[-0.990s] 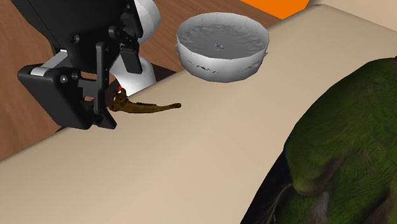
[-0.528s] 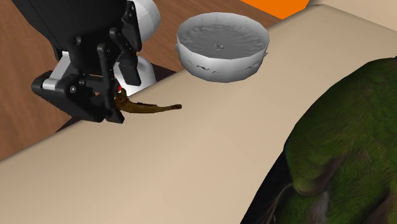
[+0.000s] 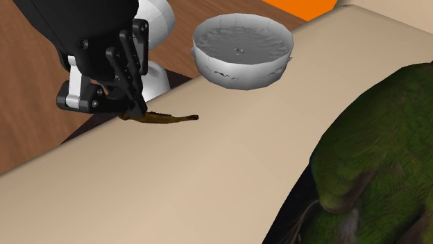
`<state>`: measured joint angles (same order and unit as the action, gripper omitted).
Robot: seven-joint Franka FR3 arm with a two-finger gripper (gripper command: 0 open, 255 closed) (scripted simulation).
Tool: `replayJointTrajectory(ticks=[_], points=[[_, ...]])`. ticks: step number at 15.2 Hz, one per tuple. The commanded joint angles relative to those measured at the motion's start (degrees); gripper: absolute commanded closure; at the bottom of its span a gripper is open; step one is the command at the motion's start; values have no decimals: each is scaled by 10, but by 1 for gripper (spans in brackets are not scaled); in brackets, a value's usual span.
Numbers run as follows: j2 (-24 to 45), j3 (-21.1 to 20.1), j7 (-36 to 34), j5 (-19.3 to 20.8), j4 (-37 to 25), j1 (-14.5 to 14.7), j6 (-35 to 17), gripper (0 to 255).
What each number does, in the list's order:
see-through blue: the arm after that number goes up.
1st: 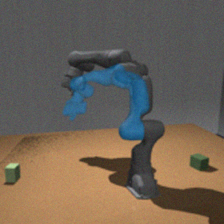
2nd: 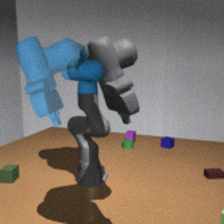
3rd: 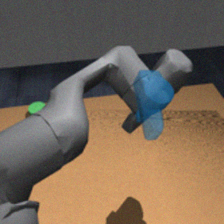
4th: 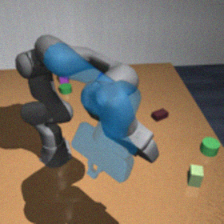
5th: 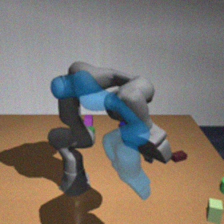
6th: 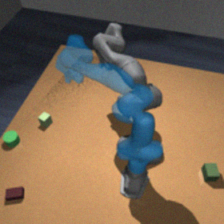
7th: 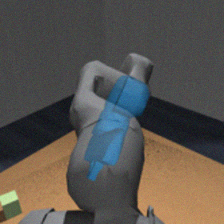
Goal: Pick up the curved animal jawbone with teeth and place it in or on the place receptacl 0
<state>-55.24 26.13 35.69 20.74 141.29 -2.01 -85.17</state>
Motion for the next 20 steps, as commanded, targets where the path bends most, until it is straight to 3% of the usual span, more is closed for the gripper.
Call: replayJointTrajectory(ticks=[1, 2, 5, 13, 20], points=[[0, 0, 0, 0, 0, 0, 0, 255], [0, 0, 0, 0, 0, 0, 0, 0], [14, 3, 43, -26, -24, 45, -2, 0], [-3, 18, 39, -10, 41, 36, -50, 0], [-3, 18, 39, -10, 41, 36, -50, 0]])
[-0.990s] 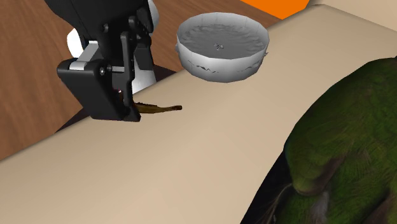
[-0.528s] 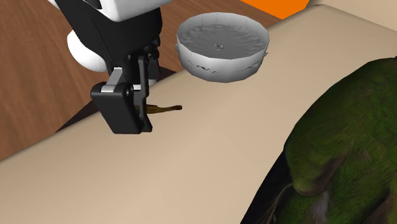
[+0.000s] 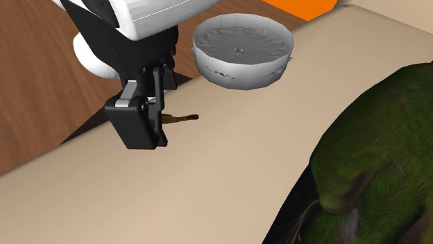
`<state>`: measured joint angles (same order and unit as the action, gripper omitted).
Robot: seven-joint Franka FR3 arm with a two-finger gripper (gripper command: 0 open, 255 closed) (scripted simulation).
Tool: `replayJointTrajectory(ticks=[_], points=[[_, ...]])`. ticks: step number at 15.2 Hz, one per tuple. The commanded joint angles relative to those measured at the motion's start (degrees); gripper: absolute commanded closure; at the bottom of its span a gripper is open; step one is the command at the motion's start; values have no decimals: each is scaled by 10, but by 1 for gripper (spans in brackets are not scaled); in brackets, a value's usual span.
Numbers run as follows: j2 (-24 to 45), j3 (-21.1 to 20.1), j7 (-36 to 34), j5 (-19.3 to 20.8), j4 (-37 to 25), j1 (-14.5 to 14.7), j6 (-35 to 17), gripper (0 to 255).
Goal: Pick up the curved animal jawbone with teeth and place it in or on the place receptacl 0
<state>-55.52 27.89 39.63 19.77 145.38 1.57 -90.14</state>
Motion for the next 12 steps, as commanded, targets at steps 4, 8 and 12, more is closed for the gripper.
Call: replayJointTrajectory(ticks=[4, 8, 12], points=[[0, 0, 0, 0, 0, 0, 0, 255], [0, 0, 0, 0, 0, 0, 0, 255], [3, -5, 0, -5, -16, 2, 13, 255]])
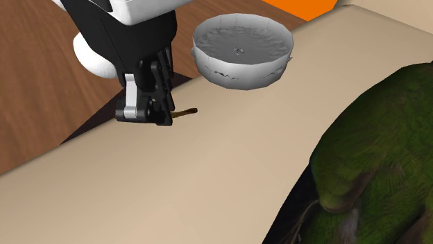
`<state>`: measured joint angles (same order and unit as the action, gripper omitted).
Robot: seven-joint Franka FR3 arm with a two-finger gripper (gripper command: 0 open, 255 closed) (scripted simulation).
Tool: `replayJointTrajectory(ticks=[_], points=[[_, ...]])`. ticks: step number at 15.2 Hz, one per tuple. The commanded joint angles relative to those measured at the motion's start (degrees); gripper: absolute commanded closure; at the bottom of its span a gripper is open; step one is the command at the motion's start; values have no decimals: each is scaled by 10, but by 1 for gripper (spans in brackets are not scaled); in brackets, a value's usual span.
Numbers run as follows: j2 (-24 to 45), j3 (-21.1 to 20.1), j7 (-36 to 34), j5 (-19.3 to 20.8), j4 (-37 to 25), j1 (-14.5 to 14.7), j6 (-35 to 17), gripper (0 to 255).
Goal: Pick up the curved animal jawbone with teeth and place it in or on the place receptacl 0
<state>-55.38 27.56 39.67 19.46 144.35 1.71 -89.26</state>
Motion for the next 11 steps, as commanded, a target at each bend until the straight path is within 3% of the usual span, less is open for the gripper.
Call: replayJointTrajectory(ticks=[1, 11], points=[[3, -4, 0, -4, -14, 2, 11, 255], [24, -25, 3, -25, -99, 13, 76, 255]])
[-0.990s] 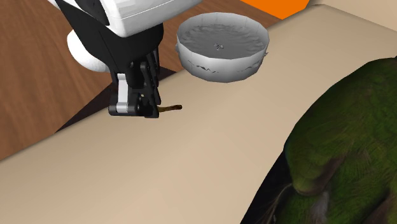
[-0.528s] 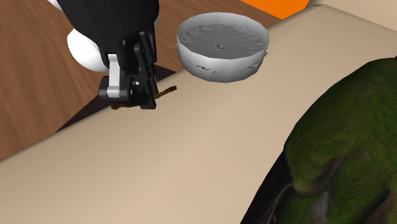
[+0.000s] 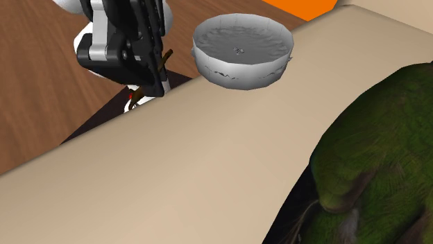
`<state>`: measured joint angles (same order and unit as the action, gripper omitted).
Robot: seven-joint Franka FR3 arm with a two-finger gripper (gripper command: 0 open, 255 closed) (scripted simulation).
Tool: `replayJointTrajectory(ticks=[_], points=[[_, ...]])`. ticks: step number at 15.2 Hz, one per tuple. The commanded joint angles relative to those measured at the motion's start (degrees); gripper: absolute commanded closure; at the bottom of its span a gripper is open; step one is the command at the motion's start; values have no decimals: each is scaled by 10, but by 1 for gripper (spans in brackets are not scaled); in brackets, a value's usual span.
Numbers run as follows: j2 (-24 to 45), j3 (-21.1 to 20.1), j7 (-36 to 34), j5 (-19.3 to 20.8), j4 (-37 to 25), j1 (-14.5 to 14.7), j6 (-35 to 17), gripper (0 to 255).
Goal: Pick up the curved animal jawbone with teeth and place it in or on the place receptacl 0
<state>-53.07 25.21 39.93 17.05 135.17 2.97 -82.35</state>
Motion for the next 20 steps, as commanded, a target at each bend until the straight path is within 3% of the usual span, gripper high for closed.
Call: replayJointTrajectory(ticks=[1, 10, 20], points=[[4, -3, 1, -3, -17, 2, 13, 255], [31, -16, 5, -18, -96, 10, 66, 255], [58, -140, -129, -123, -86, 41, 46, 255]])
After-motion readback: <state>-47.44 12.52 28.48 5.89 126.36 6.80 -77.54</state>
